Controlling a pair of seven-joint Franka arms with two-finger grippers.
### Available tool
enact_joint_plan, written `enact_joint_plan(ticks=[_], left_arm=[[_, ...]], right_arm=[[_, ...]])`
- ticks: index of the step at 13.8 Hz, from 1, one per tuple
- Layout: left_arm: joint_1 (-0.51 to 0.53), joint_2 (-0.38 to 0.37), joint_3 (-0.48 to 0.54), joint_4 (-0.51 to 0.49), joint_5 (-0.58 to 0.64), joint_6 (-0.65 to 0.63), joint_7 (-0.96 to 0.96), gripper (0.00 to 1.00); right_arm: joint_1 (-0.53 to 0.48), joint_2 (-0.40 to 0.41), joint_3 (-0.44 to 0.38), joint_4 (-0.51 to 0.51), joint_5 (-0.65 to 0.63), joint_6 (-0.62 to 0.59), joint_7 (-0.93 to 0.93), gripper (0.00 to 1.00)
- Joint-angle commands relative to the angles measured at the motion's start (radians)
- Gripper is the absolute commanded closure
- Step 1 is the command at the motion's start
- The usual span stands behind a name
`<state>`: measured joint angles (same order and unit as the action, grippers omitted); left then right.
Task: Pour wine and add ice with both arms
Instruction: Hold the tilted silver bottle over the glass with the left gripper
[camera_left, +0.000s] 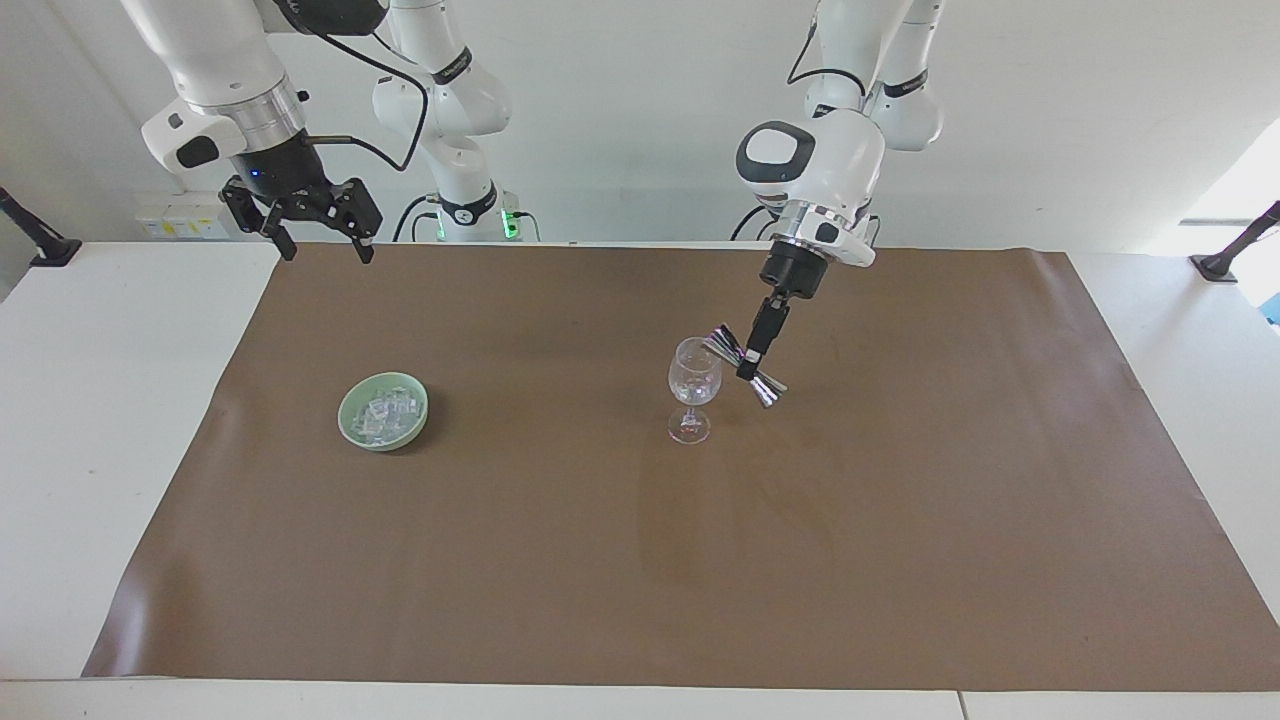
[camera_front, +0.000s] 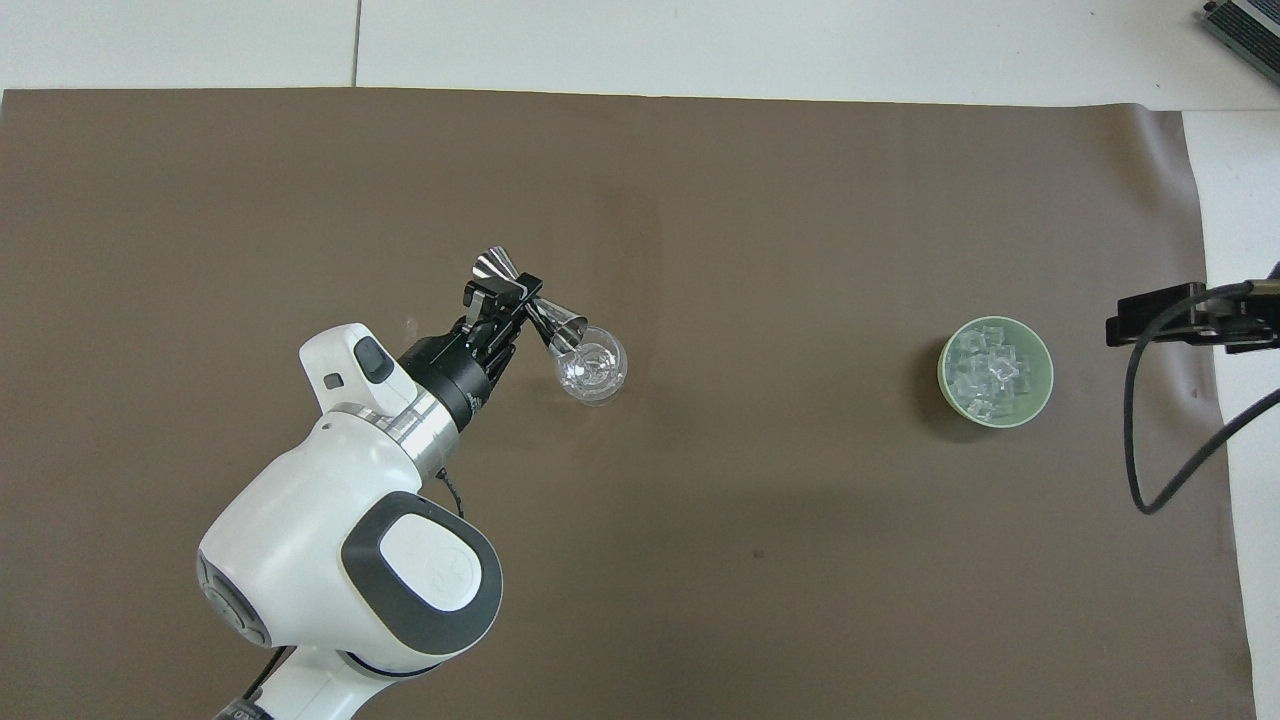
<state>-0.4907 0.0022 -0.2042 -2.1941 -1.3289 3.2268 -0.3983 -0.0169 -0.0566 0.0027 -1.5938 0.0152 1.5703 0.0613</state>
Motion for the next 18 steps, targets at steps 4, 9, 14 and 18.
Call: enact_joint_plan(ticks=[4, 9, 14, 18], left_arm=[[-0.037, -0.001, 0.014, -0.013, -0.003, 0.05, 0.042, 1.0], [-0.037, -0.001, 0.014, -0.015, -0.003, 0.051, 0.061, 1.0], [-0.037, -0.001, 0.014, -0.013, -0.003, 0.053, 0.061, 1.0], [-0.037, -0.001, 0.014, -0.009, -0.003, 0.051, 0.061, 1.0]], right_arm=[[-0.001, -0.02, -0.004, -0.022, 0.018, 0.0, -0.025, 0.0], [-0.001, -0.02, -0.004, -0.02, 0.018, 0.0, -0.025, 0.0], [-0.001, -0.02, -0.004, -0.02, 0.018, 0.0, -0.025, 0.0], [-0.001, -0.02, -0.004, -0.02, 0.018, 0.0, -0.025, 0.0]])
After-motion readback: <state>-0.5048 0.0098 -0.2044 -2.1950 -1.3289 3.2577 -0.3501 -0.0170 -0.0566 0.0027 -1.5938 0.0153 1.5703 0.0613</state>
